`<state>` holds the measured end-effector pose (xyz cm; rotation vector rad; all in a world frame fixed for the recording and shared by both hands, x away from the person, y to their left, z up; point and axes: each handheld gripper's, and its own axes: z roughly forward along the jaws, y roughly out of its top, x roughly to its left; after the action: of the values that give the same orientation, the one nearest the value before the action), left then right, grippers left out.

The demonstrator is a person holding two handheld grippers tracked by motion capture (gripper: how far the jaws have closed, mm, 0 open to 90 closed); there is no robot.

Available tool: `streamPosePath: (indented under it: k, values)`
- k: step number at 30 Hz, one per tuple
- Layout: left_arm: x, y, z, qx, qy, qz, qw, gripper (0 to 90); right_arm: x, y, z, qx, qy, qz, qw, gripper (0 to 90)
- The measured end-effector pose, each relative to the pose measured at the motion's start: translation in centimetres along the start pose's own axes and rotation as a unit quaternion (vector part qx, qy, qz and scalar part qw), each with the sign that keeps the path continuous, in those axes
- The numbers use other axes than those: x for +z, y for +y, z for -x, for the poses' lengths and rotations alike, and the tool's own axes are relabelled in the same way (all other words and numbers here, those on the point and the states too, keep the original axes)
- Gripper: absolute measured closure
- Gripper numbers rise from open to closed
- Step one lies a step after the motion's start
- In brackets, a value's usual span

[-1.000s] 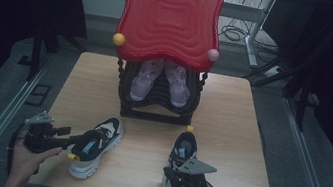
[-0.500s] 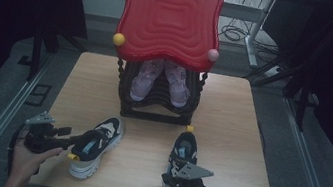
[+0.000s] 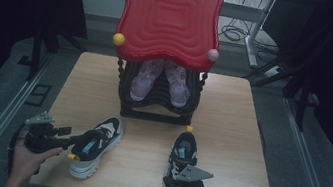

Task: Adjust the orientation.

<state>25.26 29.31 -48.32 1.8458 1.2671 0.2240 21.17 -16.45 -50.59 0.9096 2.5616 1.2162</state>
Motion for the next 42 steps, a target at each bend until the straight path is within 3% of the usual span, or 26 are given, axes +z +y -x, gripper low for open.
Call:
streamPosePath:
  k: [13,22,42]
  values:
    - [0.1,0.0,0.0,-0.001,-0.001,-0.001,1.0,37.7,-1.4,-0.8,0.4,0.003,-0.004,-0.016,0.9999,89.4]
    - [0.2,0.0,-0.1,-0.005,-0.004,0.0,1.0,37.2,-3.5,-2.1,1.7,0.014,-0.018,-0.025,0.9994,89.4]
    - [0.2,0.0,0.1,-0.002,-0.001,0.0,1.0,37.5,-5.4,-3.5,5.1,0.059,-0.045,-0.013,0.9972,89.5]
